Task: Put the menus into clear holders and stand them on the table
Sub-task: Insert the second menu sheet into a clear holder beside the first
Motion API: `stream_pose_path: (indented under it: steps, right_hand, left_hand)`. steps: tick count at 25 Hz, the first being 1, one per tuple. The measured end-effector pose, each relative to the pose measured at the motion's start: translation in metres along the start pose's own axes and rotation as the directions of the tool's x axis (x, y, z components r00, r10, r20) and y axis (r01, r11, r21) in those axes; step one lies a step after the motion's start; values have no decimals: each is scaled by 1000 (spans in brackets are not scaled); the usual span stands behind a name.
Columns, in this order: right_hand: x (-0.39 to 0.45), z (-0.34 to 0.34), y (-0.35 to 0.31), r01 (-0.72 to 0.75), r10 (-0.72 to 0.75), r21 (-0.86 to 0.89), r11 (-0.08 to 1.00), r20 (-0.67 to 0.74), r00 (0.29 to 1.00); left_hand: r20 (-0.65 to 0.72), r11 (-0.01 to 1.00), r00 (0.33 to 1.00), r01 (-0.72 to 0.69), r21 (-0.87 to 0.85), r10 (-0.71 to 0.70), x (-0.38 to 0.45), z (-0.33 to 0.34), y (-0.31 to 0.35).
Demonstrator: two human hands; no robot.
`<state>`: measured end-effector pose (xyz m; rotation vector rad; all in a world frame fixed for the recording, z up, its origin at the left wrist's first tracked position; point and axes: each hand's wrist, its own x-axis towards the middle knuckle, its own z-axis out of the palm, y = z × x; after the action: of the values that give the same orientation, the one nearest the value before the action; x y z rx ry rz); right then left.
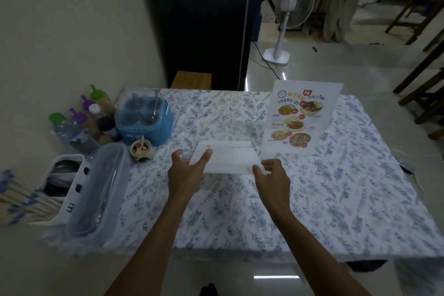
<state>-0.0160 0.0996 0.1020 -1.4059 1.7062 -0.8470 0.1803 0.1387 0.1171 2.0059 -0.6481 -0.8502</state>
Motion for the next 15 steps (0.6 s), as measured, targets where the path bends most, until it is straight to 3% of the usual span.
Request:
stream_pose_path:
  steps: [7,15]
  right_hand:
    - [2,-45,-33,170,-170,119,978,-8,985]
    - [75,-44,-54,322,-337,-218,921,-31,941]
  left_hand:
    - [-87,984,982,-173,-33,170,-34,-11,31]
    - [-86,871,880,-441,217,467,33,-18,58]
